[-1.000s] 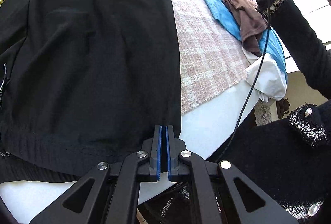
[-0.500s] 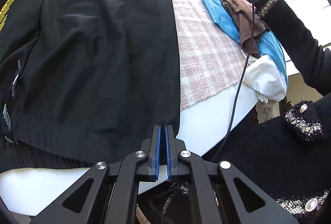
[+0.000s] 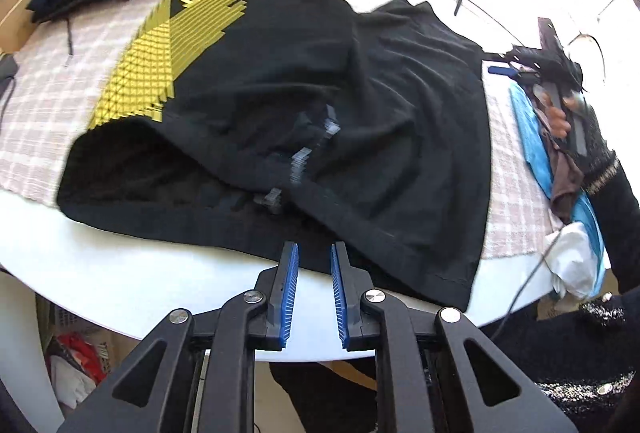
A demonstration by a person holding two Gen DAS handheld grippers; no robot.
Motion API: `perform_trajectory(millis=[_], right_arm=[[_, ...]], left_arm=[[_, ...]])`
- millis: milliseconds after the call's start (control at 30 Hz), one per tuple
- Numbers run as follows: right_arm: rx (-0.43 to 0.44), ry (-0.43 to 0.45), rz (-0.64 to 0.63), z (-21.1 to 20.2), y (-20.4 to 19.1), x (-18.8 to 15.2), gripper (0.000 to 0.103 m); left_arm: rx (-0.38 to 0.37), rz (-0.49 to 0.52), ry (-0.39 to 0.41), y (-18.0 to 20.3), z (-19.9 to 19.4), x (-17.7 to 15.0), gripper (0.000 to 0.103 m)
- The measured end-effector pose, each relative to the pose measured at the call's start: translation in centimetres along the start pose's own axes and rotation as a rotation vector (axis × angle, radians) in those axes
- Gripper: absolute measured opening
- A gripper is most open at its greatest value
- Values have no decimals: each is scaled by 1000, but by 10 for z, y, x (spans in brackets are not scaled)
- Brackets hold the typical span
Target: Fold clothes
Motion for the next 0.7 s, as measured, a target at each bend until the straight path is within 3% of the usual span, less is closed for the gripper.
perform_trajectory(millis=[100, 233, 333, 567, 700], right_arm=[[104, -53, -95, -17, -54, -35, 42], [223, -134, -187, -36, -120, -96, 42], [273, -177, -194, -42, -156, -141, 42], [209, -174, -299, -44, -225, -232, 43], [46, -147, -439, -36, -244, -267, 46]], left_arm=[[172, 54, 24, -74, -9, 17, 18], [228, 88, -9, -128, -4, 25, 19], [163, 120, -20, -132, 7, 30, 23], [12, 262, -27, -114, 25, 31, 31], [-37, 355, -21, -110, 25, 29, 31]])
Point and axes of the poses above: each gripper's, at about its wrist camera, not at the fingertips, and z roughly the way its jaws point, y to its right, x to its top, the point moved 9 cm from there along z, roughly the way its jaws point, and after that the axes turned 15 degrees about y, right-handed, at the moved point
